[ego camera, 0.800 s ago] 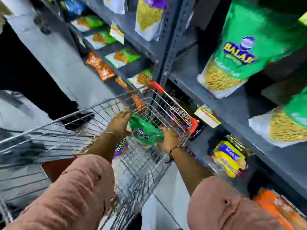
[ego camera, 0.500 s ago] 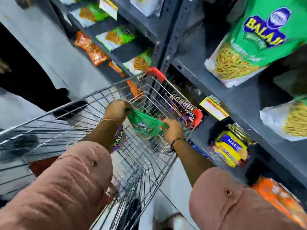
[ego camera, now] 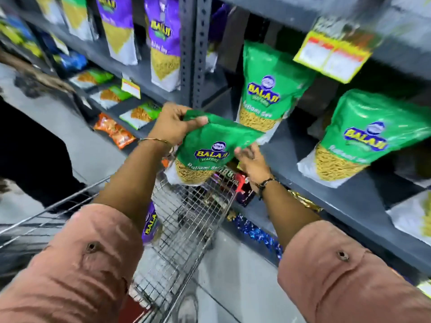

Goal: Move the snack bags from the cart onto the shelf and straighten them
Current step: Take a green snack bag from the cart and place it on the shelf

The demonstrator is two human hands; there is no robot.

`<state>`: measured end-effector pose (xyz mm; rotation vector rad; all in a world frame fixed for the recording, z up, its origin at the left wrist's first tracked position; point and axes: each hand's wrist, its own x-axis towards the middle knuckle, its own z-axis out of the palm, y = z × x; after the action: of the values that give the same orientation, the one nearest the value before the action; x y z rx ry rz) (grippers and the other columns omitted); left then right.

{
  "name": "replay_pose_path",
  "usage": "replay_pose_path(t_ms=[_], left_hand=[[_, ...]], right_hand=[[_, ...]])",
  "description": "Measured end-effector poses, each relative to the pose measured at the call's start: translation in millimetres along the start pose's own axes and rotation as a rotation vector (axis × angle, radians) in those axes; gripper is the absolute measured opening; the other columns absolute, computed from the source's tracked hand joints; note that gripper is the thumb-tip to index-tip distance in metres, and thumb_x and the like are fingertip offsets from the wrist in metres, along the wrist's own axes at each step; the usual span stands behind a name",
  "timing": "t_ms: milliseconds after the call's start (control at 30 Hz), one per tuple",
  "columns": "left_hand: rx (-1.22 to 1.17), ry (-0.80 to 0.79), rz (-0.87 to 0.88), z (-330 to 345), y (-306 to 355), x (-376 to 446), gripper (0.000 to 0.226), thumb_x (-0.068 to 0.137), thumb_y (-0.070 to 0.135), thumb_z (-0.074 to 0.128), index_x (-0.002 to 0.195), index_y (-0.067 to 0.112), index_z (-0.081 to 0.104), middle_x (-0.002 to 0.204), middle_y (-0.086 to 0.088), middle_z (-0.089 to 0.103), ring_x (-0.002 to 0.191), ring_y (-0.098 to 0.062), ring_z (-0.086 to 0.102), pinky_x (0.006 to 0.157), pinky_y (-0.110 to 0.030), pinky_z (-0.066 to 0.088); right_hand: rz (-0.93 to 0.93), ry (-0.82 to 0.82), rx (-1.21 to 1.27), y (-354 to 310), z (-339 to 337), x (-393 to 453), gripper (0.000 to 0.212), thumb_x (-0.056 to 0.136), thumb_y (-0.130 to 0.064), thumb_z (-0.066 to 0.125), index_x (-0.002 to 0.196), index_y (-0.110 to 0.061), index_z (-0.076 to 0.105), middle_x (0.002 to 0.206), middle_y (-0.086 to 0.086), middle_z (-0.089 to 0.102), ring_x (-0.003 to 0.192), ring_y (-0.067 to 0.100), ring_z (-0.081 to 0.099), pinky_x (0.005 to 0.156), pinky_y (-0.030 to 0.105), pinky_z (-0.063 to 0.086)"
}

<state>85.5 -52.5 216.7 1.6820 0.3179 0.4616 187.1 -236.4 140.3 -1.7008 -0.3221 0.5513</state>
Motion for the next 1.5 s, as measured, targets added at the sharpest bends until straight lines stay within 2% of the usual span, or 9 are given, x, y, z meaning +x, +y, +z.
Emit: replay_pose_path(t_ms=[167, 300, 567, 633, 833, 1033, 1200, 1333, 1500], left_hand=[[-0.025, -0.001, 0.238, 27.3, 114.1, -1.1, 0.013, 0.076, 0.009, 0.07, 0.067, 0.018, 0.075, 0.062, 0.01, 0.073, 0.059, -0.004, 0.065, 0.06, -0.021, 0.056], [-0.089, 0.051, 0.379, 57.5, 194.1, -5.0, 0.015, 0.074, 0.016, 0.072, 0.08, 0.002, 0.07, 0.069, 0.001, 0.073, 0.072, -0.017, 0.062, 0.073, -0.035, 0.054], [-0.242, -0.091, 0.49, 139.1, 314.9, -19.2, 0.018, 0.089, 0.024, 0.057, 0.083, 0.013, 0.07, 0.069, 0.015, 0.074, 0.064, 0.001, 0.066, 0.065, -0.018, 0.054], [-0.163, -0.176, 0.465, 163.8, 325.3, -20.0, 0.024, 0.091, 0.028, 0.052, 0.1, 0.009, 0.066, 0.068, 0.019, 0.073, 0.065, 0.004, 0.065, 0.069, -0.017, 0.052], [-0.017, -0.596, 0.456, 273.3, 327.8, -29.1, 0.039, 0.073, -0.003, 0.069, 0.106, 0.014, 0.06, 0.085, 0.013, 0.076, 0.08, -0.001, 0.069, 0.066, -0.013, 0.053], [-0.17, -0.582, 0.397, 397.2, 337.7, -24.3, 0.07, 0.064, -0.009, 0.075, 0.126, 0.003, 0.046, 0.118, -0.016, 0.064, 0.095, -0.019, 0.067, 0.079, -0.025, 0.057], [-0.243, -0.57, 0.357, 480.0, 331.4, -10.7, 0.068, 0.063, -0.013, 0.073, 0.124, 0.001, 0.046, 0.116, -0.016, 0.063, 0.1, -0.026, 0.062, 0.088, -0.038, 0.053], [-0.334, -0.525, 0.339, 528.5, 312.1, -3.3, 0.053, 0.067, -0.011, 0.071, 0.11, 0.009, 0.048, 0.097, -0.006, 0.065, 0.083, -0.014, 0.065, 0.069, -0.018, 0.057], [-0.185, -0.648, 0.399, 544.3, 299.5, 14.8, 0.062, 0.065, -0.003, 0.078, 0.116, 0.014, 0.047, 0.107, 0.002, 0.065, 0.092, -0.003, 0.062, 0.081, -0.017, 0.053]], right_hand=[[-0.093, -0.117, 0.028, -57.1, -35.4, -40.1, 0.07, 0.079, 0.004, 0.069, 0.136, 0.01, 0.029, 0.122, 0.017, 0.051, 0.117, 0.022, 0.051, 0.098, 0.021, 0.043], [-0.282, -0.117, 0.128, -121.3, -66.2, -65.3, 0.036, 0.065, 0.006, 0.075, 0.091, -0.012, 0.058, 0.064, 0.002, 0.07, 0.057, 0.002, 0.066, 0.059, 0.015, 0.057], [-0.582, 0.038, 0.235, -241.1, -173.7, -122.1, 0.047, 0.065, -0.014, 0.082, 0.108, -0.009, 0.066, 0.117, 0.021, 0.065, 0.107, 0.033, 0.063, 0.099, 0.059, 0.047], [-0.603, 0.165, 0.237, -267.7, -208.5, -140.6, 0.086, 0.049, -0.03, 0.09, 0.124, -0.005, 0.055, 0.126, 0.021, 0.062, 0.114, 0.035, 0.061, 0.098, 0.057, 0.049], [-0.707, 0.391, 0.187, -306.6, -329.7, -184.8, 0.071, 0.044, -0.031, 0.093, 0.105, -0.005, 0.067, 0.109, 0.019, 0.072, 0.103, 0.036, 0.068, 0.094, 0.057, 0.052], [-0.637, 0.606, 0.071, -298.9, -438.1, -199.4, 0.126, 0.027, -0.053, 0.093, 0.132, -0.003, 0.046, 0.127, 0.016, 0.063, 0.114, 0.03, 0.062, 0.104, 0.049, 0.047], [-0.634, 0.721, 0.026, -277.9, -497.7, -200.9, 0.098, 0.048, -0.041, 0.091, 0.129, -0.006, 0.048, 0.123, 0.013, 0.065, 0.111, 0.027, 0.063, 0.101, 0.049, 0.05], [-0.526, 0.681, -0.068, -234.4, -533.1, -196.5, 0.074, 0.064, -0.02, 0.086, 0.123, -0.009, 0.042, 0.124, 0.013, 0.063, 0.106, 0.023, 0.063, 0.096, 0.039, 0.052], [-0.47, 0.592, -0.16, -195.8, -560.2, -195.5, 0.076, 0.064, -0.009, 0.085, 0.125, -0.013, 0.041, 0.131, 0.01, 0.057, 0.114, 0.019, 0.058, 0.1, 0.035, 0.048]])
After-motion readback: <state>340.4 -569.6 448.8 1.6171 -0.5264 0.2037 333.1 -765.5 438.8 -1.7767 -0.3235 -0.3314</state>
